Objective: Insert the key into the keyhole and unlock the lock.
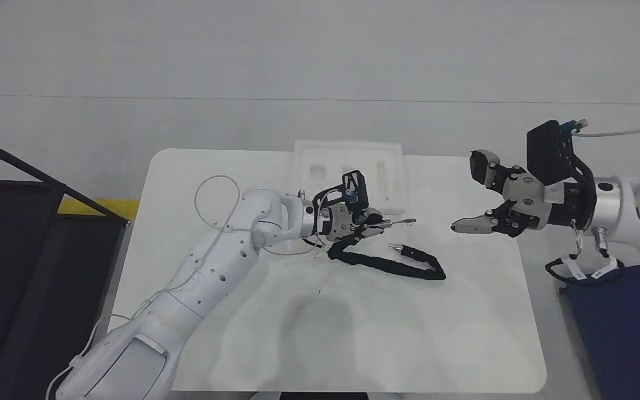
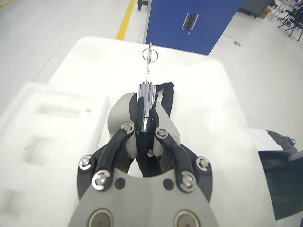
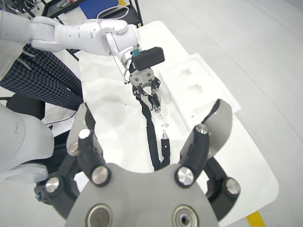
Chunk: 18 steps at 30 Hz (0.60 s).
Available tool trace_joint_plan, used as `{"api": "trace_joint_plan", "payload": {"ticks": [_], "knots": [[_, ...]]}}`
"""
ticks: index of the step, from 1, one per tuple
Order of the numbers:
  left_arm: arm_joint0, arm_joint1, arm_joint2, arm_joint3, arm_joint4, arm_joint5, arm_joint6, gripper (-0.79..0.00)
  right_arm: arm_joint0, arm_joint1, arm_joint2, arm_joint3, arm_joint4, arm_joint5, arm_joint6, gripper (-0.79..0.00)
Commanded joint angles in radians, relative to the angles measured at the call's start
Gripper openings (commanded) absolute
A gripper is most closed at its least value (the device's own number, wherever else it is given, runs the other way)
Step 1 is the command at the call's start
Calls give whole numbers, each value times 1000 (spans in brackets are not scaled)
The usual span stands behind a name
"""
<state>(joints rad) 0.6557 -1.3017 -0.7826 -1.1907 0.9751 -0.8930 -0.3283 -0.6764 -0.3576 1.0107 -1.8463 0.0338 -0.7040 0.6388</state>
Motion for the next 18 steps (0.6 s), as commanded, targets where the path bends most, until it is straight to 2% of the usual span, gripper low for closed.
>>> {"api": "trace_joint_plan", "payload": {"ticks": [1,10,11,12,13,18], "knots": [[11,3,6,-1,10,11,-52,-785,-22,7,22,-6,-5,14,-13,0],[24,-1,33,47,31,19,-98,-776,-116,29,101,-38,-10,37,-47,0],[24,-2,37,54,37,18,-98,-536,-125,31,109,-43,-10,42,-52,0],[25,-3,41,62,36,14,-93,-145,-134,32,116,-48,-10,45,-57,0],[26,-5,43,69,30,9,-85,0,-143,33,123,-54,-11,49,-61,0],[21,-11,48,83,33,2,-32,0,-183,36,151,-77,-17,61,-76,0]]}}
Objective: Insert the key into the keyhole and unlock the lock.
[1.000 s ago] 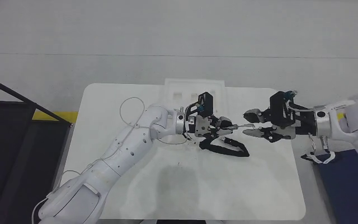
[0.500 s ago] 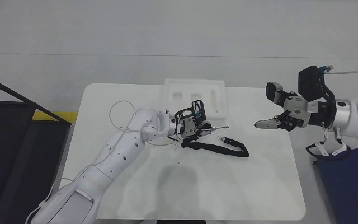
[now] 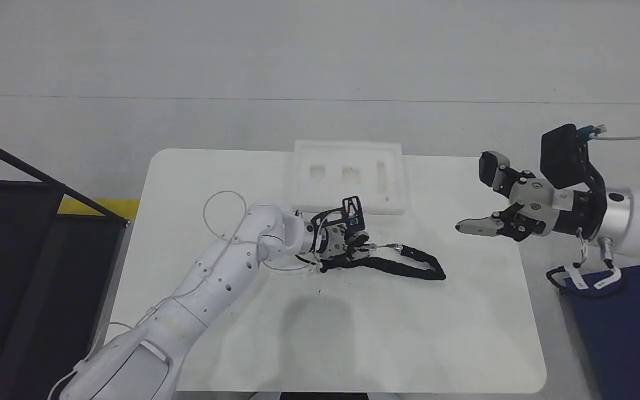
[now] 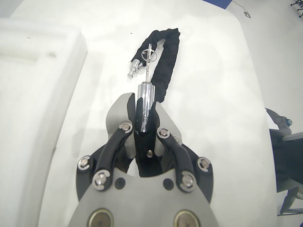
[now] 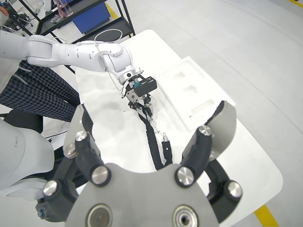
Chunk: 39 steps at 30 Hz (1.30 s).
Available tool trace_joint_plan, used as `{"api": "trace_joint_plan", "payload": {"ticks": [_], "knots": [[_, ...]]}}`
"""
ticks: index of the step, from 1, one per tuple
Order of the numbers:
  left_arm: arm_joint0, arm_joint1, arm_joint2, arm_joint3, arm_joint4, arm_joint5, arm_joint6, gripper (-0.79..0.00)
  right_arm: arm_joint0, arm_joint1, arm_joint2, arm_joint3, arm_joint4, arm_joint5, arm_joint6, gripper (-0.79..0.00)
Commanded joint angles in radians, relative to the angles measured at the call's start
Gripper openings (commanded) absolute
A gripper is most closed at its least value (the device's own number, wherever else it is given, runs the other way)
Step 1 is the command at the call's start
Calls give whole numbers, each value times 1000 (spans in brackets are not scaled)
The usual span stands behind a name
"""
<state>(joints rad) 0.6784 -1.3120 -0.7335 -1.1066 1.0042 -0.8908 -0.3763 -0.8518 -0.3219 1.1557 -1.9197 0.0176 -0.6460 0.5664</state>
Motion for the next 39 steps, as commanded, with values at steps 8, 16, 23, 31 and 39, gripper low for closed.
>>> {"api": "trace_joint_plan", "payload": {"ticks": [8,16,23,31,39], "knots": [[2,15,-77,-80,49,-17,202,0,-45,-8,30,-30,5,18,-38,0],[-4,53,-192,-218,107,-121,310,0,-33,-41,16,-23,-23,8,-133,0],[-20,114,-262,-335,69,-121,279,0,27,-87,-29,26,-131,-50,-218,0],[-64,200,-283,-428,-98,-121,187,0,100,-142,-96,126,-319,-123,-278,0],[-119,274,-293,-438,-226,-121,108,0,151,-184,-132,226,-414,-169,-332,0]]}}
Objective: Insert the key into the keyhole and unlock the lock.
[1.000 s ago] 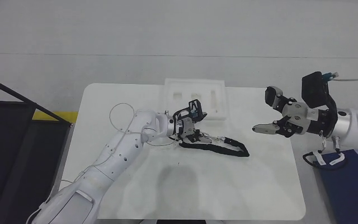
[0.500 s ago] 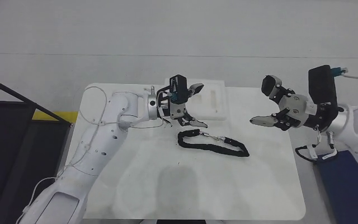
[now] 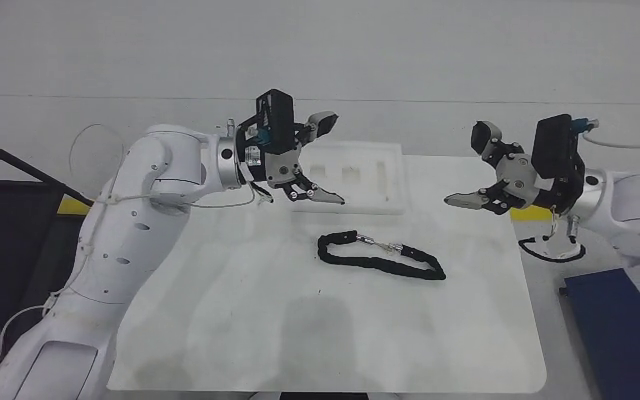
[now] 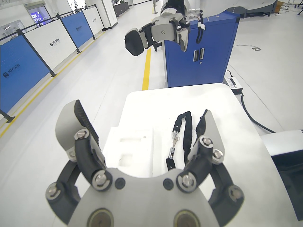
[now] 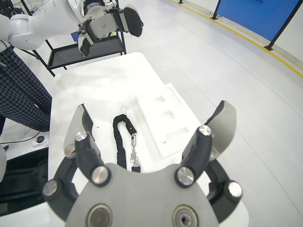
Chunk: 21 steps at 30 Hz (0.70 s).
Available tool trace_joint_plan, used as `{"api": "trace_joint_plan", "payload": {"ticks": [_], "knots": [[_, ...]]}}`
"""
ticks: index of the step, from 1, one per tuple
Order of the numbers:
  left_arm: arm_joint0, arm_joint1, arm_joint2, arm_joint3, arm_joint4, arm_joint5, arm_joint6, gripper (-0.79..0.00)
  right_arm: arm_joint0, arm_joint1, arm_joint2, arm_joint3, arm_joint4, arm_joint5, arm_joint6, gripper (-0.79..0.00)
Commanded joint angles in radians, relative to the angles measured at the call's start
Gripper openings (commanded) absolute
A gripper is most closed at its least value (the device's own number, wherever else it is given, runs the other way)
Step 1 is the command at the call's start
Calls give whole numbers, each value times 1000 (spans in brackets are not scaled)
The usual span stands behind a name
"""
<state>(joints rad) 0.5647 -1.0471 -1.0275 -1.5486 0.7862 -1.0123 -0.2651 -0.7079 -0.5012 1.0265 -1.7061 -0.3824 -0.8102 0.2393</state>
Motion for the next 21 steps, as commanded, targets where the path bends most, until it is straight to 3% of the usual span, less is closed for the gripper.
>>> {"api": "trace_joint_plan", "payload": {"ticks": [1,4,21], "knots": [[-10,16,3,7,-16,0,3,0,12,-9,-5,24,-27,-8,-12,0],[-24,31,13,22,-15,0,27,0,16,-14,-7,33,-36,-11,-22,0],[-24,31,13,23,-15,0,28,0,16,-14,-7,33,-36,-11,-22,0]]}}
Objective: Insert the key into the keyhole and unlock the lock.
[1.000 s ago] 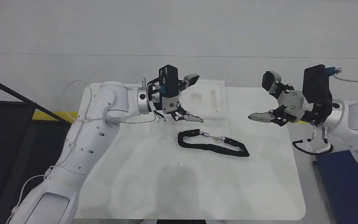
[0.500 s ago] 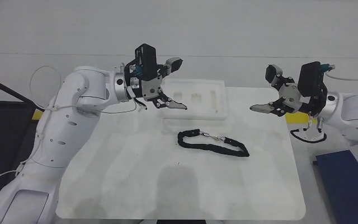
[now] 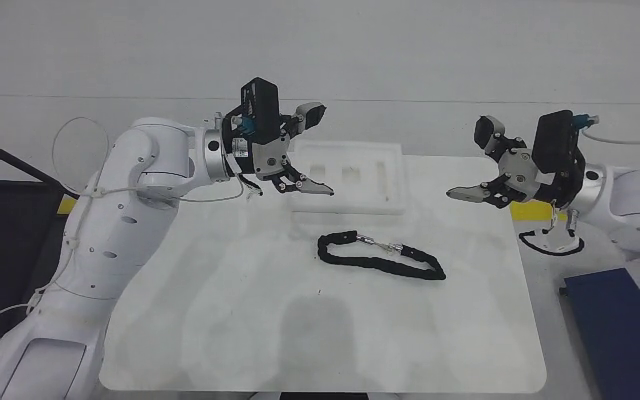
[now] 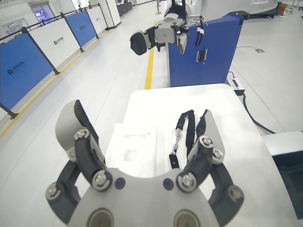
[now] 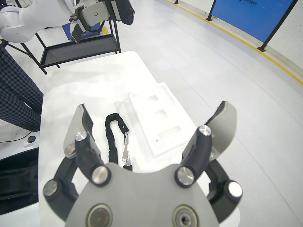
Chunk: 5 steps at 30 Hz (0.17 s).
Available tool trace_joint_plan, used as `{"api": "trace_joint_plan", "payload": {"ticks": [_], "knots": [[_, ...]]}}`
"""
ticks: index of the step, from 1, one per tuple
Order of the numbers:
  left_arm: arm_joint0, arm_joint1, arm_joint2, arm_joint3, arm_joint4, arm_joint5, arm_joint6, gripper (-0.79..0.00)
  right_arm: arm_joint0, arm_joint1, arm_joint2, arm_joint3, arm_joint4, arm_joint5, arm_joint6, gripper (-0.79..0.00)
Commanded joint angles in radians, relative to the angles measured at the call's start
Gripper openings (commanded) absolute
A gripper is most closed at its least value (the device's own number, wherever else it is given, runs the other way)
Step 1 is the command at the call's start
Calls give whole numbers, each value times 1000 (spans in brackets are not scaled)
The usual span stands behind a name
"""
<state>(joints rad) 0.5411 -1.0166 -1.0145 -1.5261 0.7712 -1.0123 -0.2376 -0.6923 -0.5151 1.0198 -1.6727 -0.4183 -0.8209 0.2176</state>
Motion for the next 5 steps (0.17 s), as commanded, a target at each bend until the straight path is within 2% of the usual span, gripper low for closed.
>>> {"api": "trace_joint_plan", "payload": {"ticks": [1,5], "knots": [[0,0,0,0,0,0,0,0,0,0,0,0,0,0,0,0],[0,0,0,0,0,0,0,0,0,0,0,0,0,0,0,0]]}}
